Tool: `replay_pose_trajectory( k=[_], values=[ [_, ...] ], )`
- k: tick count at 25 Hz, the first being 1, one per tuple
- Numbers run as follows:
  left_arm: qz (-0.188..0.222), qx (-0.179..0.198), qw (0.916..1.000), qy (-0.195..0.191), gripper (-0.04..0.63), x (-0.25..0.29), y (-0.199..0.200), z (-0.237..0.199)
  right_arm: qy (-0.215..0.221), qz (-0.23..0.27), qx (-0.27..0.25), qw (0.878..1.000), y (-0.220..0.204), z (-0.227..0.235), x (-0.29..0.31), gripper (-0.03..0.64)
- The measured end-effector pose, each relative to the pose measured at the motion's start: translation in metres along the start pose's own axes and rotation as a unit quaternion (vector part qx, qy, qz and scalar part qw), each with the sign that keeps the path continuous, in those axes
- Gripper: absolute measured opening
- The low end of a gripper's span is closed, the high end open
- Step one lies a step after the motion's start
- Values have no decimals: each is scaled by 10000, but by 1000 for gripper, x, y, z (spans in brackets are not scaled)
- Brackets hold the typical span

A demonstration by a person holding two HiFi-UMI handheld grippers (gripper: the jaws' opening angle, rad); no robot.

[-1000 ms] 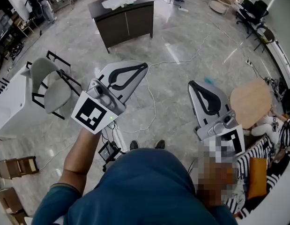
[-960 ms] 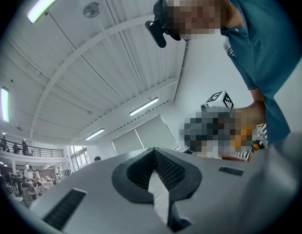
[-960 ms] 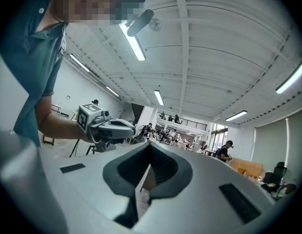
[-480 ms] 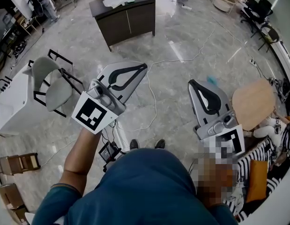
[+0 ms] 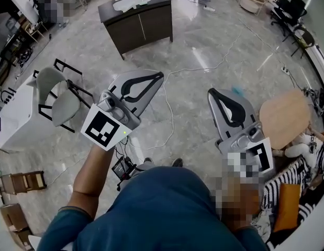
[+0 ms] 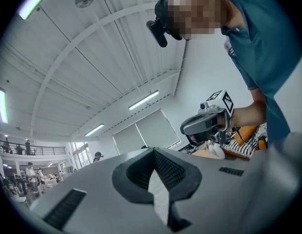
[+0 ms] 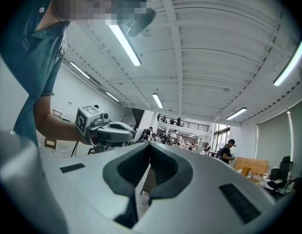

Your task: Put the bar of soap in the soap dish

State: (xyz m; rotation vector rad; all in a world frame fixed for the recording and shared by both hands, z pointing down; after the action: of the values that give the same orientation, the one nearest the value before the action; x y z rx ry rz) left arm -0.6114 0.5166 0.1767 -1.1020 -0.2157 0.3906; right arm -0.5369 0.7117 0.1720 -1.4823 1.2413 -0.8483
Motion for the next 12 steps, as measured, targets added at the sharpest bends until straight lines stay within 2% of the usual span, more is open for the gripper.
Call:
replay_pose_trajectory(
  k=[6, 12],
  values=[
    [-110, -36, 9999, 44, 0, 13, -9, -13, 33, -28, 40, 10000, -10, 20, 15, 14],
    [-79, -184, 9998, 21, 0, 28, -35, -40, 20, -81, -39, 10000, -22, 37, 46, 14]
  ],
)
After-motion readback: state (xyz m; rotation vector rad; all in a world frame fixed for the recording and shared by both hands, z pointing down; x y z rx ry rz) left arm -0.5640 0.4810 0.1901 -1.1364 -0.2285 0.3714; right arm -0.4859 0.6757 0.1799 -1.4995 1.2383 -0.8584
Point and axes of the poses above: the fingertips, and each gripper's own axes: x forward along the fingers, z to its right, y out of its top, the point moved 7 cm from there along -x, backward along the fingers, and after that the axes turned 1 degree about -y, right-handed, at the moved point
